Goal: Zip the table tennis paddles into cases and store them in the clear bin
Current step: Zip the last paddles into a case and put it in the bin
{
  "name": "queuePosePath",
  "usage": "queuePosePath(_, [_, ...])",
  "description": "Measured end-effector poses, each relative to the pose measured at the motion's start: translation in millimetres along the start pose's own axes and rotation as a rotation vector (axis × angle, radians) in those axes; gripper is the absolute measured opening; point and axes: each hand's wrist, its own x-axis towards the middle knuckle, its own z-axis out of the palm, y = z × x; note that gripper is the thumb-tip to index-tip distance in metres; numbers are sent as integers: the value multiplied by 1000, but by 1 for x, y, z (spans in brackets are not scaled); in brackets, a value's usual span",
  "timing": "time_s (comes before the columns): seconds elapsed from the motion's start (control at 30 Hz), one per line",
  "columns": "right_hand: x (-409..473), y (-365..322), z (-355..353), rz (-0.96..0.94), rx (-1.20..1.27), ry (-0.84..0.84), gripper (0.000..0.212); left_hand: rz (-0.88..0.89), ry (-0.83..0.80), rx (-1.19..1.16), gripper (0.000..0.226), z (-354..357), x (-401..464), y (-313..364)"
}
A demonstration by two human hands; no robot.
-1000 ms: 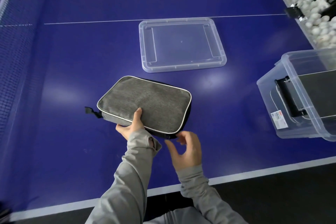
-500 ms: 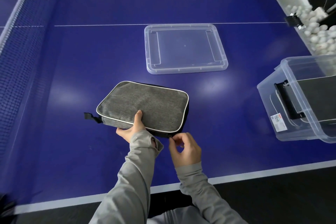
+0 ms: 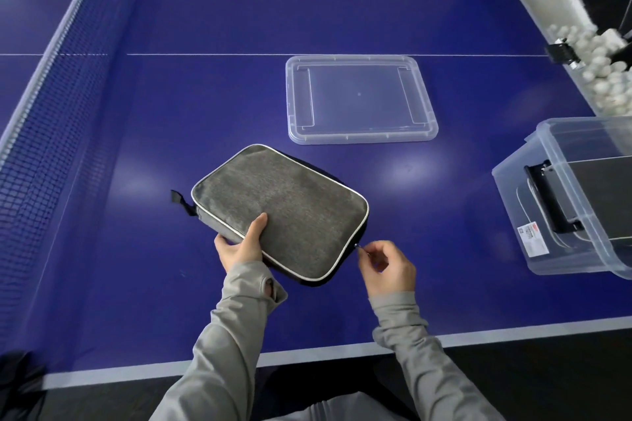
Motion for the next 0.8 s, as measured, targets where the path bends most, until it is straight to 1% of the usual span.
queuePosePath(0.07, [9,3,-5,61,19,17,11,-1,-58,34,58,-7,2,0])
queuePosePath(0.13, [18,8,-12,90,11,19,9,10,-109,70,49,-14,5,1])
queuePosePath(0.23, [28,11,-20,95,-6,-39,9,39,-203,69,37,-22,7,3])
queuePosePath(0.37, [39,13,-26,81,-48,-111,8,83,-310,64,42,-27,4,4])
queuePosePath(0.53, [49,13,-28,36,-77,-208,7,153,-392,76,35,-33,7,8])
queuePosePath(0.6, [54,10,-26,1,-104,-248,7,161,-432,84,40,-36,9,10])
queuePosePath(0.7, [60,2,-21,-17,-106,-293,9,171,-506,75,62,-41,10,14])
queuePosePath(0.73, [62,-1,-19,-23,-103,-304,10,181,-528,77,66,-42,11,14])
queuePosePath(0.8, [65,-6,-15,-38,-97,-319,11,206,-573,101,67,-44,12,16])
